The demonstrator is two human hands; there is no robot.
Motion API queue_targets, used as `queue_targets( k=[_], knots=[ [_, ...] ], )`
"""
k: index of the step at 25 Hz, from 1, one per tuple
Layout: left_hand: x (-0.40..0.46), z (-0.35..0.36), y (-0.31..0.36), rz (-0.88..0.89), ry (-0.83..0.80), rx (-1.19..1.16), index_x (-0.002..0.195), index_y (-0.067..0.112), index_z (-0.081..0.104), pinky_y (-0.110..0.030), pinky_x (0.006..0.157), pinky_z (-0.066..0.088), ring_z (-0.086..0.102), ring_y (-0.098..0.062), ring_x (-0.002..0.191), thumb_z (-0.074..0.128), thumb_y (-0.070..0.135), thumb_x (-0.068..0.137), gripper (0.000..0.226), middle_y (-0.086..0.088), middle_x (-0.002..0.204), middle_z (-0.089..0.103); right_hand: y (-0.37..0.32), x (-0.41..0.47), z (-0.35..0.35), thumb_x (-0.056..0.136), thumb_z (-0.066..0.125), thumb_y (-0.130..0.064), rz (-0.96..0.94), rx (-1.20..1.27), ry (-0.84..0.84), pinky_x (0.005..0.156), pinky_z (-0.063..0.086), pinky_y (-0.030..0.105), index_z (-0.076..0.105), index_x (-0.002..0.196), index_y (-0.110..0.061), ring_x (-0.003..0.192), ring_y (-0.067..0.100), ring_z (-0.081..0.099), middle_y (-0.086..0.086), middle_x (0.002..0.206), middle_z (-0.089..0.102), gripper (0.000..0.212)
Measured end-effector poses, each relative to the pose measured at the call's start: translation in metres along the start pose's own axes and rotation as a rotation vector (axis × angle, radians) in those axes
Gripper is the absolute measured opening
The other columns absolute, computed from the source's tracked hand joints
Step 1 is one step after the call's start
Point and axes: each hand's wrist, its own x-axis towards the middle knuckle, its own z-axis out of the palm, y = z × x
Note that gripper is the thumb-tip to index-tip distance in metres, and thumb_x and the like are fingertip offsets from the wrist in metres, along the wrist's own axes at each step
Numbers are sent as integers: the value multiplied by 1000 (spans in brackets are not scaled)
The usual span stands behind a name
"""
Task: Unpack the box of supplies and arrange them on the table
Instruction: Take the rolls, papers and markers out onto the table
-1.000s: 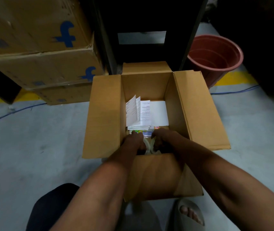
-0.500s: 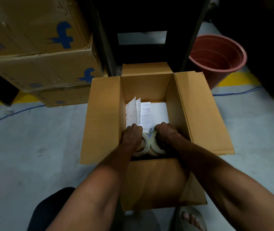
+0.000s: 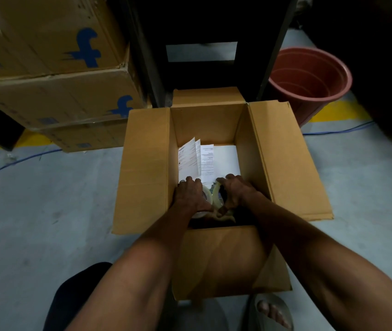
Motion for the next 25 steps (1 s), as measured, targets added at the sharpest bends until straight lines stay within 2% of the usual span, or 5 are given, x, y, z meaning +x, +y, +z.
queue_targets(
  k=[2,6,12,20,25],
  knots=[
    [0,3,0,17,-22,38,132,14,42,-41,100,42,45,-30,122,82,62,58,98,-13,132,43,-1,-1,-2,47,95,-46,-19,-52,-48,106,43,48,27,151,-26,132,34,37,11,145,36,125],
    [0,5,-1,47,-20,94,134,12,39,-43,103,42,43,-32,123,87,52,58,99,-14,135,39,-4,0,-3,49,97,-37,-17,-73,-68,107,42,49,24,152,-26,134,35,34,12,147,33,126],
    [-1,7,-1,57,34,103,128,10,44,-42,100,44,48,-33,118,81,38,68,76,-15,129,44,-7,-3,-9,52,95,-38,-20,-122,-56,105,43,49,22,153,-23,132,34,36,13,147,35,125],
    [-8,-30,-2,38,18,16,132,13,41,-42,97,46,44,-31,121,90,55,50,105,-13,132,42,-13,-15,-58,58,92,-41,-29,-235,-34,104,43,51,23,152,-20,133,36,35,15,146,34,119],
    [-31,-89,6,24,94,-14,138,13,38,-40,102,41,44,-30,122,88,57,50,110,-13,134,42,-19,-47,-121,76,80,-35,-83,-327,73,108,40,50,22,153,-19,136,39,36,18,151,31,99]
  ],
)
